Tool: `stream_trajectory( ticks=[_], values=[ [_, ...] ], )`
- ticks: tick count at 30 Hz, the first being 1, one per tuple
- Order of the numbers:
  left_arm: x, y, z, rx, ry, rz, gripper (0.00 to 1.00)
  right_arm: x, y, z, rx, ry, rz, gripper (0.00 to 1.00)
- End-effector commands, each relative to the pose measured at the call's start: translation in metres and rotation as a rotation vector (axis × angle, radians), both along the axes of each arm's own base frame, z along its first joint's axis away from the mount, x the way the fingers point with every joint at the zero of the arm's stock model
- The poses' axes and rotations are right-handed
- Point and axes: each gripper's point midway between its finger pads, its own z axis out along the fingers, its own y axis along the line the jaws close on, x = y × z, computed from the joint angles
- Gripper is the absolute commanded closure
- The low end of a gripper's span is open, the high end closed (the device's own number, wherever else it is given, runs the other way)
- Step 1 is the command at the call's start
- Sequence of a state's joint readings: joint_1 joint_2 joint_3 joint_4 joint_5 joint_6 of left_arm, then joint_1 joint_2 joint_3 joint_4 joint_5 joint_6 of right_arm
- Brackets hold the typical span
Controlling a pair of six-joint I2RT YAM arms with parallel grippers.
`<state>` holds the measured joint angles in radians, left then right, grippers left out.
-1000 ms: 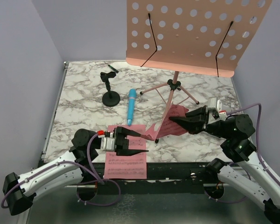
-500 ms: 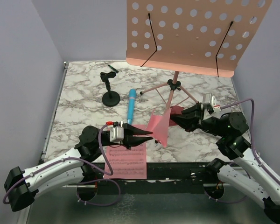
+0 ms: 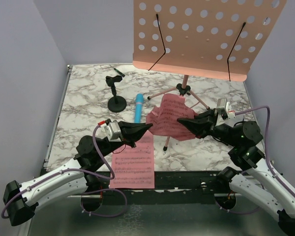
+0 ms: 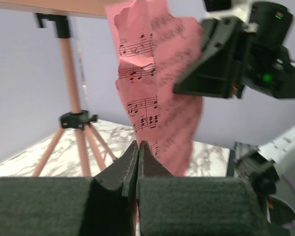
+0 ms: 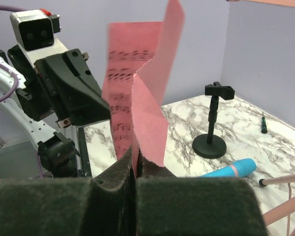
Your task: Set up the instrument practice props
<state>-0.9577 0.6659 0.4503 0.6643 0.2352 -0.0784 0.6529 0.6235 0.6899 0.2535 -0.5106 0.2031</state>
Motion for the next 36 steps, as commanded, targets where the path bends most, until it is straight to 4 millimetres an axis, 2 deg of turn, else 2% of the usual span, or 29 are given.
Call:
stream_trajectory(
  ticks=[1, 7, 12, 18, 22, 23, 26, 31, 33, 36],
  values=[
    [0.036, 0.029, 0.016, -0.136, 0.104, 0.227, 1.00, 0.003, -0.003, -0.005, 0.025, 0.025, -0.028, 0.99],
    [0.054, 0.041, 0.015, -0.178, 0.136, 0.340, 1.00, -0.002, -0.007, -0.009, 0.049, 0.017, -0.026, 0.99],
    [0.062, 0.038, 0.007, -0.152, 0.144, 0.371, 1.00, -0.008, -0.009, -0.009, 0.064, -0.007, -0.017, 0.99],
    [0.074, 0.040, -0.008, -0.106, 0.141, 0.444, 1.00, -0.014, -0.010, 0.001, 0.076, -0.050, 0.002, 0.99],
    [0.070, 0.033, -0.014, -0.039, 0.072, 0.424, 0.99, -0.018, -0.009, 0.005, 0.072, -0.066, 0.025, 0.99],
    [0.070, 0.031, -0.016, -0.026, 0.061, 0.420, 0.94, -0.019, -0.009, 0.006, 0.071, -0.067, 0.028, 0.99],
    [0.070, 0.031, -0.024, 0.002, 0.049, 0.425, 0.60, -0.018, -0.010, 0.009, 0.064, -0.069, 0.020, 0.99],
    [0.063, 0.034, -0.036, 0.027, 0.020, 0.410, 0.12, -0.022, -0.012, 0.014, 0.036, -0.088, 0.016, 0.99],
    [0.058, 0.034, -0.041, 0.043, -0.008, 0.392, 0.04, -0.024, -0.013, 0.015, 0.017, -0.099, 0.022, 0.99],
    [0.045, 0.027, -0.048, 0.085, -0.074, 0.320, 0.01, -0.031, -0.015, 0.019, -0.005, -0.127, 0.040, 0.99]
  ],
)
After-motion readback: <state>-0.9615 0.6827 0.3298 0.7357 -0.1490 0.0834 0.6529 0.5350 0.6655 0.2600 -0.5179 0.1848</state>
